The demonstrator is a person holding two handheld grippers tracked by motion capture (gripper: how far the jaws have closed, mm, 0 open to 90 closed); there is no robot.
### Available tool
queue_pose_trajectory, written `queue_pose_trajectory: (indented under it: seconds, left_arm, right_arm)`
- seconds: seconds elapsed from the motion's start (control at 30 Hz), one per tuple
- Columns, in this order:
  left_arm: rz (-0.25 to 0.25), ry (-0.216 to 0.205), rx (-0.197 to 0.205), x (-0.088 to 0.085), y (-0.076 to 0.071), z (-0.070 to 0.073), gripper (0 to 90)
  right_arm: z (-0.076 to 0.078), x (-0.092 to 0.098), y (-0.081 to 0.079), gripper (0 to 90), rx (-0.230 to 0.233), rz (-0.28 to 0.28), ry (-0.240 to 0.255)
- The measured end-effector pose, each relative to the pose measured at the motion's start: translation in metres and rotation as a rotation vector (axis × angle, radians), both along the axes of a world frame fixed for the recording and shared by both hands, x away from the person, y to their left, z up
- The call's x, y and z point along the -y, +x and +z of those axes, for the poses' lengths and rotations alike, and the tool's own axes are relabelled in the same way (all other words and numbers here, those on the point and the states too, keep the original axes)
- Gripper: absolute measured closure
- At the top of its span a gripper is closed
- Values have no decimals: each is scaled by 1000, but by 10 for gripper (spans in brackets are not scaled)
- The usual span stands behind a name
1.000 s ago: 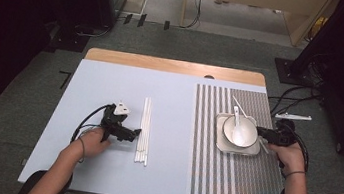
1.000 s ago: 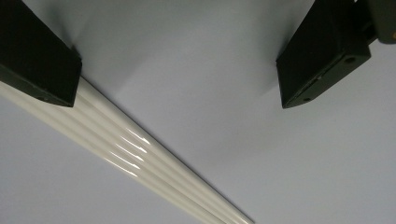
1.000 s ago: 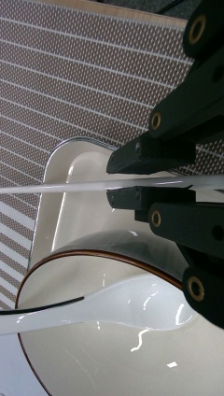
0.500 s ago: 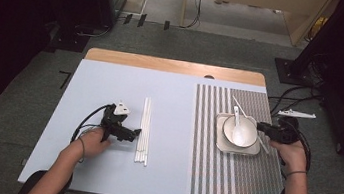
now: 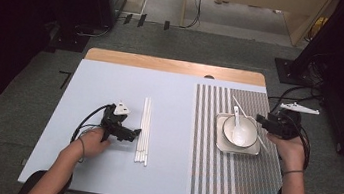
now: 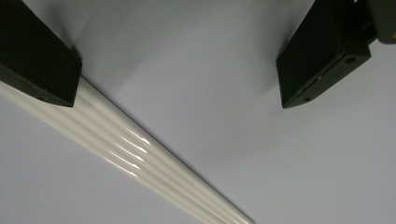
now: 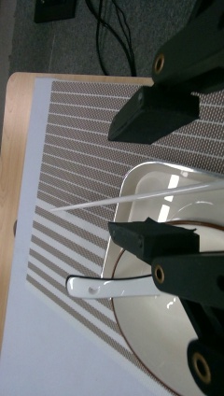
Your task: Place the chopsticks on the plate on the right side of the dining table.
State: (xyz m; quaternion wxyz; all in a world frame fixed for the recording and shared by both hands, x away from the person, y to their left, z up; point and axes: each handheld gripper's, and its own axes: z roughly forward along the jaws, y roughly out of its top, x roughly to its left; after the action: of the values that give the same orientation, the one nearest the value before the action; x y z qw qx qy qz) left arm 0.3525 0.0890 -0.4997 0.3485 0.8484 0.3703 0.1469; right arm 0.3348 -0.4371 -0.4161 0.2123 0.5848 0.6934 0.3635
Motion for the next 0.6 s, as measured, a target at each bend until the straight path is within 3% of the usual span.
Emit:
queue_pose_trajectory:
  seconds: [0.1,0.2,0.6]
  left_arm:
    - [0,0,0,0,0,0,0]
    - [0,-1,0,0,0,0,0]
    - [0,-1,0,0,0,0,0]
  right_arm:
    - [1,-5,1,365,-5,-8,3]
    - [1,-11,3,323,-7,-8,12]
    - [7,-37,7,294,23,-9,27]
